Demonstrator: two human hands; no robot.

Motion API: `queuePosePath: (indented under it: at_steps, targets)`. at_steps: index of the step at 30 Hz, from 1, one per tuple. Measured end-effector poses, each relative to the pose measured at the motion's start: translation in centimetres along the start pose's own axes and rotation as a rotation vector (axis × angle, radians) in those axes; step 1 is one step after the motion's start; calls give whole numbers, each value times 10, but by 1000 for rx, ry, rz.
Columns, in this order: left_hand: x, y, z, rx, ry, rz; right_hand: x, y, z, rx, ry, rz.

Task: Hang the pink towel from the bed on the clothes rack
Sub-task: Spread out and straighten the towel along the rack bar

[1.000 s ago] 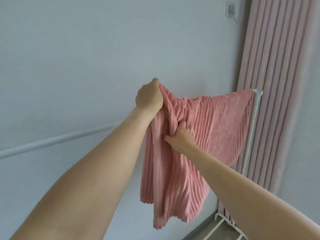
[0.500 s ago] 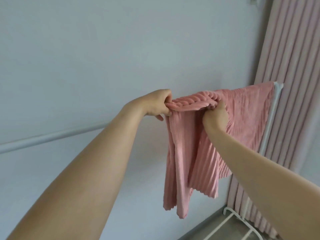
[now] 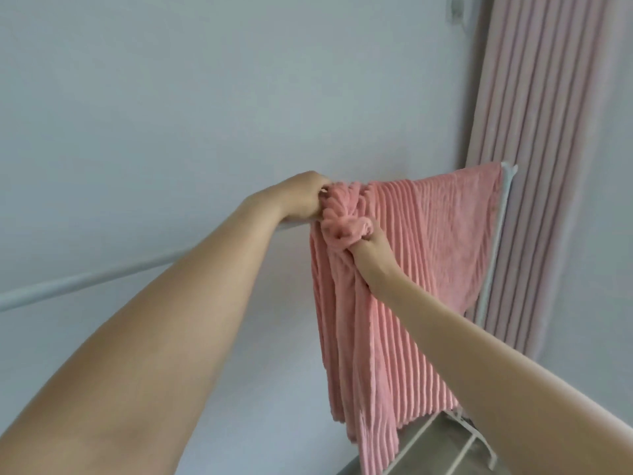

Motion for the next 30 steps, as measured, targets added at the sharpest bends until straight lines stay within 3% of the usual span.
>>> queuePosePath:
  at_steps: [3, 6, 10, 14, 18, 20, 24, 27, 30]
  targets:
    - [4, -12, 19, -112, -41, -166, -31, 18, 10, 46, 88, 187]
    - [13, -15, 33, -321, -139, -269, -39, 27, 6, -103, 29, 477]
    - [2, -20, 42, -202, -8, -173, -41, 22, -4, -259, 67, 856]
    - [25, -57, 77, -223, -61, 4, -40, 1, -8, -389, 188, 860]
    - [36, -64, 122, -335, -102, -249, -26, 1, -3, -478, 148, 862]
    - [38, -60, 143, -380, -137, -360, -12, 6, 7, -577, 98, 752]
    - [50, -47, 169, -259, -279, -390, 45, 34, 40, -737, -214, 440]
    - [47, -43, 168, -146, -314, -281, 86, 87, 62, -553, -389, 186]
    - [31, -47, 160, -144, -243, -201, 105, 147, 87, -188, -409, 209]
Point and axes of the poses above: each hand's wrist, its own z-axis away from the middle knuckle, its own y-axis out of the palm, x = y × z, the point moved 5 cm from there along -z, towards the middle knuckle, and after that the axes turned 4 degrees about -z, right-handed, at the moved point
